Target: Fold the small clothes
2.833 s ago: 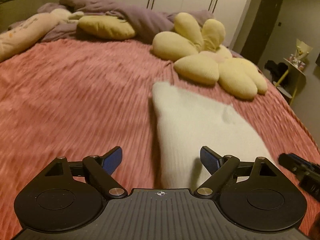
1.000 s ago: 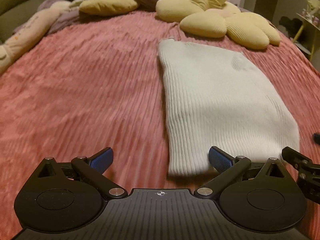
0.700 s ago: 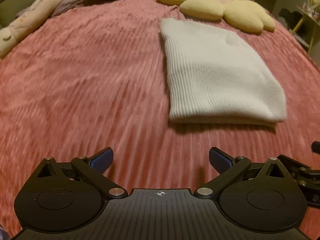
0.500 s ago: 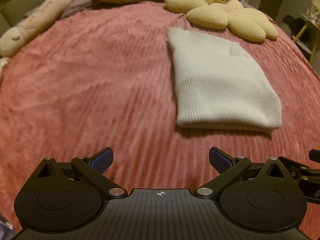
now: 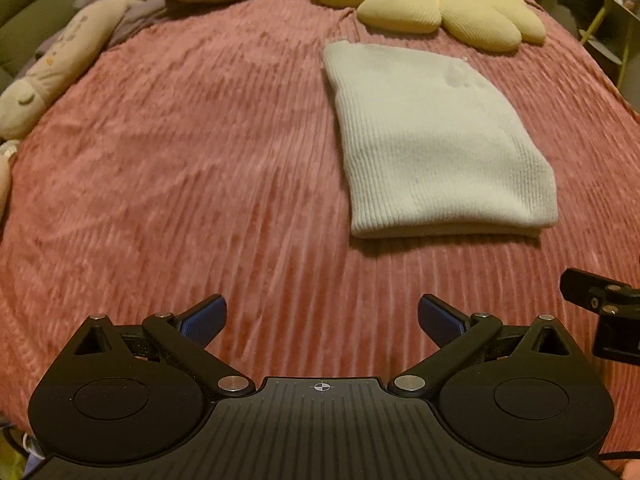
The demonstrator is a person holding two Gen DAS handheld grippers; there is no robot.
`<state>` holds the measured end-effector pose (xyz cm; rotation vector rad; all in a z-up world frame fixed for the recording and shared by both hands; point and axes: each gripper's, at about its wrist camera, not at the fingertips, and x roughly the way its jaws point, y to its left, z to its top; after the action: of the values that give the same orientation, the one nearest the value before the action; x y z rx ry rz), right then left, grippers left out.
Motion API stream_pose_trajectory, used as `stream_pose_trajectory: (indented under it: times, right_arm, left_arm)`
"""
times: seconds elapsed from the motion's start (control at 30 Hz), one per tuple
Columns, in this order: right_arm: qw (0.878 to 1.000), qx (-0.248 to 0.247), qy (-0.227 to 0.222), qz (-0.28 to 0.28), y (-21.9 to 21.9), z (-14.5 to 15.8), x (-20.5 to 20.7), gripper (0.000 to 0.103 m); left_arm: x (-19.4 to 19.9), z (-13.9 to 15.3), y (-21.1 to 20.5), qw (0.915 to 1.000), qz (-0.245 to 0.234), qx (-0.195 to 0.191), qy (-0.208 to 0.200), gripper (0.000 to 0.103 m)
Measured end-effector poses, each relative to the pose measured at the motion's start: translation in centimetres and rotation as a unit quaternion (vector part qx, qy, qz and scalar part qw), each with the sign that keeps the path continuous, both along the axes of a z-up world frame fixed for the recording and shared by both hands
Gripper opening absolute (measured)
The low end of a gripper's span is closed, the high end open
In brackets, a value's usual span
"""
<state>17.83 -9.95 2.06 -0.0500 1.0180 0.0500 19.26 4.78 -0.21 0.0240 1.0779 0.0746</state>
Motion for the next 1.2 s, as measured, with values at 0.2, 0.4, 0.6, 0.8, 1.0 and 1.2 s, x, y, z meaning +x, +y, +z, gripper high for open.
stream_pose_trajectory:
  times: [0.2,0.4,0.6,0.8,1.0,1.2]
  right_arm:
    - [1.0,0.003,-0.002,-0.004,0.06,0.44,0.08,0.099]
    - [1.0,0.0,-0.001,-0.002,0.16,0.53,0.07,0.099]
    - [1.0,0.001,-0.001,-0.003,-0.01,0.64,-0.04,0.099]
    - [1.0,0.003,-0.001,-0.006,-0.17,0.81,-0.14,0.099]
    - [1.0,0.001,0.001,-0.008,-0.17,0.79,-0.29,0.099]
    - [1.0,0.006,0.0,-0.014,-0.5,0.88,-0.32,0.099]
  left_arm:
    - [-0.08,0.13,0.03,1.0,-0.001,-0.006,-0.002,0.103]
    - [-0.18,0.31,-0.14,1.0,-0.003,-0.002,-0.004,0.103]
    - [-0.32,0.48,-0.34,1.0,-0.005,-0.001,-0.005,0.103]
    - [-0.51,0.54,-0.58,0.9999,-0.008,0.001,-0.007,0.103]
    - [-0.49,0.54,-0.57,0.9999,-0.009,0.001,-0.005,0.103]
    - [-0.48,0.55,-0.56,1.0,-0.009,0.0,-0.005,0.103]
